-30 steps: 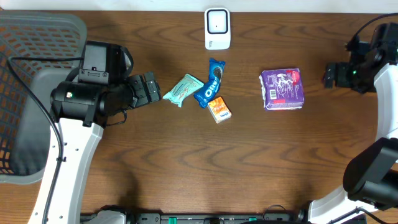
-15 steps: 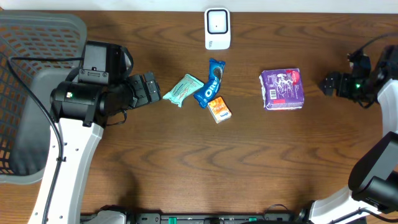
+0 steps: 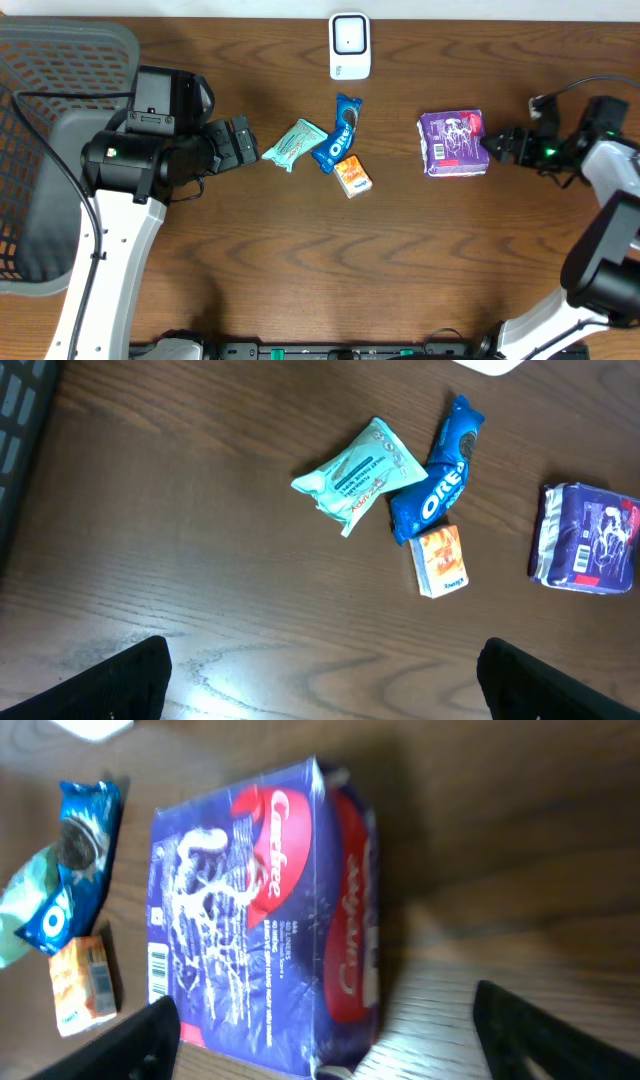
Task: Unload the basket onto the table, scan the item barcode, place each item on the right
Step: 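Reach the right gripper back to the pink-purple package and grasp it, then lift and turn the pink-purple package, then set it back down, then regrasp the pink-purple package with the right gripper and lift it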
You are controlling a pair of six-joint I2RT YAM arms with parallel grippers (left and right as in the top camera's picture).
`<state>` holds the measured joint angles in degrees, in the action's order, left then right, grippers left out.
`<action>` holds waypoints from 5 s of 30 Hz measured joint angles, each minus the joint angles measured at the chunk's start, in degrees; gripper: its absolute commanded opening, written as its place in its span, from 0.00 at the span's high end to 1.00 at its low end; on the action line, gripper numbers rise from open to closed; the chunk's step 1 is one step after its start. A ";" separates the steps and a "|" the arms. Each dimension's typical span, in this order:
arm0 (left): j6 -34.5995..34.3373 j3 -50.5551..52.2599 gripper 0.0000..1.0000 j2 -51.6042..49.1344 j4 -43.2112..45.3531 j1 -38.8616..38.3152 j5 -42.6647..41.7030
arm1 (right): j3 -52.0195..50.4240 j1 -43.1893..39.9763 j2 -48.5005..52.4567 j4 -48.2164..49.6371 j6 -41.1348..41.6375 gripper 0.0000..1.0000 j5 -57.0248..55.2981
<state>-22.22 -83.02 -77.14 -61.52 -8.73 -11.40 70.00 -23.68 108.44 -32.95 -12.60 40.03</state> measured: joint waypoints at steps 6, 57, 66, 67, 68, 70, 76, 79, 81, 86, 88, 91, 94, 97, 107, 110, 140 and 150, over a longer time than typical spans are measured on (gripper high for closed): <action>0.00 0.00 0.02 0.00 -0.02 0.00 -0.02 | -0.76 2.14 6.40 0.83 1.11 0.43 2.19; 0.00 -0.02 0.02 0.00 0.00 0.00 0.00 | 15.04 45.48 3.39 -5.92 22.32 0.19 -70.55; 0.00 0.00 0.02 0.00 -0.02 0.00 0.00 | 21.27 31.78 -5.14 -8.92 22.51 0.01 -55.63; 0.00 0.00 0.02 0.00 -0.02 0.00 -0.02 | 21.29 29.62 -5.25 -9.49 22.38 0.01 -53.79; -0.02 0.00 0.02 0.00 -0.02 0.00 -0.02 | 21.29 27.56 -5.20 -10.05 22.32 0.01 -51.95; 0.00 0.00 0.02 0.00 -0.02 0.00 0.00 | 20.94 24.11 -4.79 -11.41 22.16 0.01 -48.70; 0.00 0.00 0.02 0.00 -0.02 0.00 -0.02 | 14.16 16.61 -4.66 -7.85 20.96 0.01 -40.63; -0.02 0.00 0.02 0.00 -0.02 0.00 -0.02 | 9.01 14.84 -4.22 -3.10 19.39 0.01 -33.53; 0.00 -0.02 0.02 0.00 -0.02 0.00 -0.02 | 5.42 13.77 -3.76 1.22 18.60 0.03 -26.97; -0.02 0.00 0.02 0.00 -0.02 0.00 -0.02 | -0.68 12.50 -3.23 8.74 18.03 0.05 -16.13; 0.00 -0.02 0.02 0.00 0.00 0.00 -0.02 | -2.03 12.39 -3.23 9.73 18.05 0.06 -14.78; 0.00 -0.02 0.02 0.00 -0.02 0.00 -0.02 | -3.82 12.39 -3.23 10.49 18.18 0.07 -14.21; 0.00 -0.02 0.02 0.00 0.00 0.00 0.00 | -6.12 12.39 -3.23 12.63 18.23 0.11 -14.01; 0.00 0.00 0.02 0.00 -0.02 0.00 -0.02 | -8.72 12.39 -3.23 15.58 18.69 0.15 -13.84; 0.00 0.00 0.02 0.00 -0.02 0.00 -0.02 | -12.66 12.39 -3.23 20.63 20.90 0.17 -12.76; 0.00 -0.02 0.02 0.00 -0.02 0.00 0.00 | -12.74 12.39 -3.23 21.49 21.62 0.12 -11.96; -0.02 -0.02 0.02 0.00 -0.02 0.00 -0.02 | -13.14 15.19 -3.23 25.90 26.14 0.31 -10.82; 0.00 0.00 0.02 0.00 -0.02 0.00 -0.02 | -13.22 17.29 -3.23 23.87 28.11 0.33 -17.00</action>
<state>-22.22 -83.02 -77.14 -61.54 -8.73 -11.42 56.77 -6.39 105.21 -9.08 15.51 23.03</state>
